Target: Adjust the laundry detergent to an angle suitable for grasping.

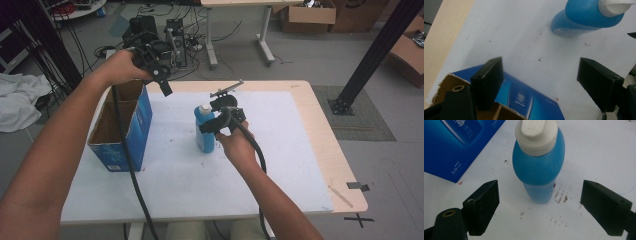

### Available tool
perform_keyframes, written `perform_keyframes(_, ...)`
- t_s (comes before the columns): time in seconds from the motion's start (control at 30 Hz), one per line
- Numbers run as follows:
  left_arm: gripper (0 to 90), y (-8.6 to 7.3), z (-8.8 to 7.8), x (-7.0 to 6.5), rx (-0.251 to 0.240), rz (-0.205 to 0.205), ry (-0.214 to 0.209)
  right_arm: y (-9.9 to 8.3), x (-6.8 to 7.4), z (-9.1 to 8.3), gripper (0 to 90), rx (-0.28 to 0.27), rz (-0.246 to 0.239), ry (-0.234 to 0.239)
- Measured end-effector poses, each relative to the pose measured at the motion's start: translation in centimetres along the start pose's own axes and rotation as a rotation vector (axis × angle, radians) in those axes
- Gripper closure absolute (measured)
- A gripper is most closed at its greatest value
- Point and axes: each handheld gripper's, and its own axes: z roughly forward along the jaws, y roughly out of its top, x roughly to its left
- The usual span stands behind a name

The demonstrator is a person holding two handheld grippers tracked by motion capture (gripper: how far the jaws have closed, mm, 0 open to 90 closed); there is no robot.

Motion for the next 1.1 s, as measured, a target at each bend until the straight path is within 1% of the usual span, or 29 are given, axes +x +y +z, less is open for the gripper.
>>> perform_keyframes(0.03, 22.1, 0.0, 0.0, 0.0, 0.001, 0.001, 0.0, 0.0, 0.1, 0.4, 15.3, -0.003, 0.005, 0.001)
perform_keyframes(0.1, 22.1, -0.1, 0.0, 0.0, -0.001, 0.001, -0.002, 0.0, 0.2, 0.6, 15.3, -0.004, 0.007, 0.0)
perform_keyframes(0.17, 22.1, -0.1, 0.0, -0.1, 0.0, 0.003, 0.001, 0.2, 0.2, 1.1, 15.3, -0.016, 0.014, -0.003)
perform_keyframes(0.27, 22.2, -0.1, 0.0, -0.1, 0.0, 0.003, 0.002, 0.4, 0.2, 1.4, 15.5, -0.026, 0.017, -0.003)
perform_keyframes(0.3, 22.2, -0.1, 0.0, -0.1, 0.0, 0.001, 0.004, 0.5, 0.3, 1.7, 15.4, -0.031, 0.019, -0.014)
perform_keyframes(0.33, 22.2, -0.1, 0.0, -0.1, 0.001, 0.001, 0.003, 0.5, 0.3, 1.8, 15.4, -0.031, 0.02, -0.014)
perform_keyframes(0.53, 22.2, -0.1, 0.0, 0.0, 0.003, -0.001, 0.003, 0.8, 0.5, 2.8, 15.4, -0.035, 0.014, -0.024)
perform_keyframes(0.63, 22.3, -0.1, 0.1, 0.0, 0.006, -0.003, 0.004, 1.0, 0.5, 3.3, 17.2, -0.044, 0.016, -0.023)
perform_keyframes(0.67, 22.3, -0.1, 0.1, 0.0, 0.007, -0.004, 0.005, 1.1, 0.5, 3.6, 21.4, -0.048, 0.014, -0.023)
perform_keyframes(0.77, 22.3, -0.2, 0.1, 0.0, 0.005, -0.007, 0.005, 1.1, 0.2, 3.8, 28.4, -0.049, 0.029, -0.015)
perform_keyframes(0.8, 22.3, -0.2, 0.1, 0.0, 0.006, -0.007, 0.006, 1.1, 0.2, 3.8, 28.4, -0.049, 0.029, -0.015)
perform_keyframes(0.83, 22.3, -0.2, 0.1, 0.0, 0.008, -0.004, 0.004, 1.0, 0.1, 3.9, 33.6, -0.055, 0.021, -0.017)
perform_keyframes(1.0, 22.3, -0.2, 0.1, 0.0, 0.006, -0.007, 0.005, 0.9, 0.1, 4.2, 36.5, -0.063, 0.024, -0.008)
perform_keyframes(1.07, 22.4, -0.3, 0.0, 0.0, 0.004, -0.007, 0.006, 0.9, 0.3, 4.2, 38.2, -0.072, 0.009, -0.028)
perform_keyframes(1.1, 22.4, -0.3, 0.0, 0.0, 0.004, -0.009, 0.007, 1.0, 0.5, 4.2, 39.1, -0.081, -0.004, -0.047)
